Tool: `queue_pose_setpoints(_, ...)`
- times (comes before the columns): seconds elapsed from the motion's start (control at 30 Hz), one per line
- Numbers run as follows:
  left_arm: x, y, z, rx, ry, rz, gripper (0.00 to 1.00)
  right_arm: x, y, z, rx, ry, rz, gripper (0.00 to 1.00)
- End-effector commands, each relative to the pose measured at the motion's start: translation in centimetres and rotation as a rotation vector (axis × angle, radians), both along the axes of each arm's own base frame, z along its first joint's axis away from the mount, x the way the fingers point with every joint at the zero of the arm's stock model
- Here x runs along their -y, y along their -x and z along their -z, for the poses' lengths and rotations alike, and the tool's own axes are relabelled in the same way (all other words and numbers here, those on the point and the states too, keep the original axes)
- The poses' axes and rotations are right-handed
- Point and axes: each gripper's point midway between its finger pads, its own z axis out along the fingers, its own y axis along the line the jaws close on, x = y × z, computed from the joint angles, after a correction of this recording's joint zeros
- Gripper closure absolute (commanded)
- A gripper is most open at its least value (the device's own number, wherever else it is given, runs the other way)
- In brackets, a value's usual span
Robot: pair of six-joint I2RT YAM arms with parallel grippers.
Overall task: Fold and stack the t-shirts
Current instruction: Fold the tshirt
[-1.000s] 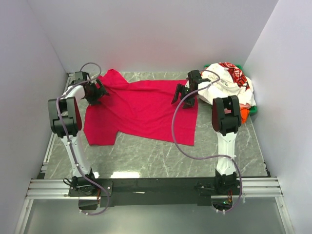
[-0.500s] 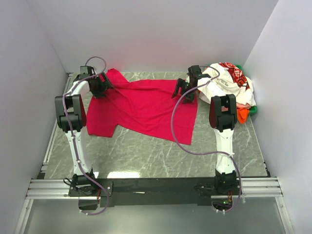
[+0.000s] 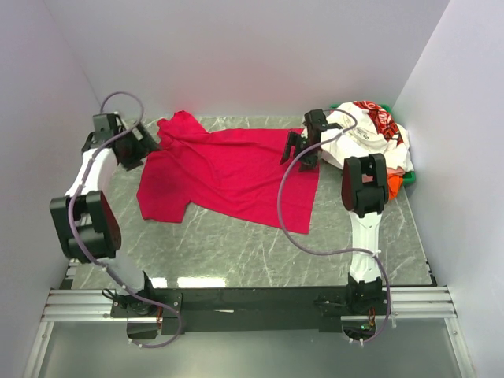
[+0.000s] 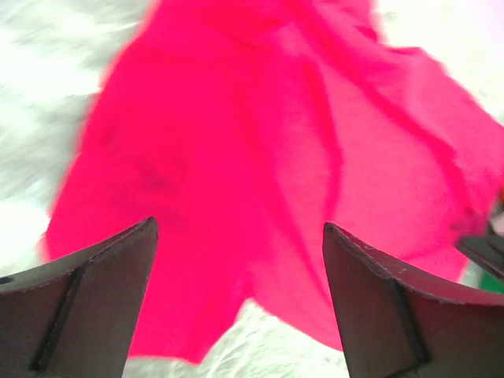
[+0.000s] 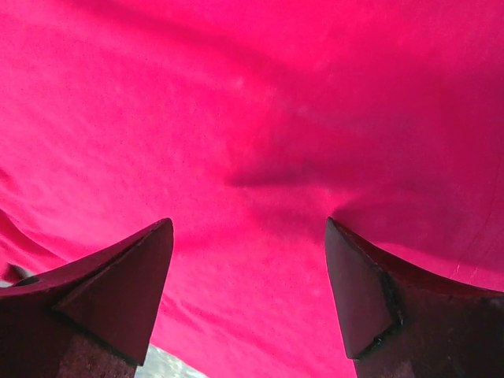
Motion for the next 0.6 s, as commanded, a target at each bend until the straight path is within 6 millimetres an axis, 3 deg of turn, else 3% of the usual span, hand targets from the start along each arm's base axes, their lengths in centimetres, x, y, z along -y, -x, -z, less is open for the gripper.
queue_pose_setpoints(0.0,-3.3,3.5,3.3,-0.124,-0.061,-0.122,0.11,-1.6,0.5,-5.4,0.133,0.031,-0.073,0.16)
queue_pose_setpoints(0.07,-4.7,5.6,5.1,-0.207,-0.083,-0.190,0.14,-2.8,1.6,-5.4,0.130,0.040,-0.103,0.16)
queue_pose_setpoints(0.2,-6.1,7.8,6.8,-0.256,-0.104,-0.236,0.19,-5.3,3.5,-6.4,0.144,0.022,-0.141,0.16)
queue_pose_setpoints(0.37,-5.8,9.1,9.2,-0.305,-0.097,-0.229,0.24,-7.5,5.5,-6.3,0.134,0.013,-0.194,0.16)
queue_pose_setpoints(0.57,-5.6,10.4,11.5,-0.354,-0.097,-0.241,0.29,-8.0,6.3,-5.7,0.118,-0.001,-0.199,0.16)
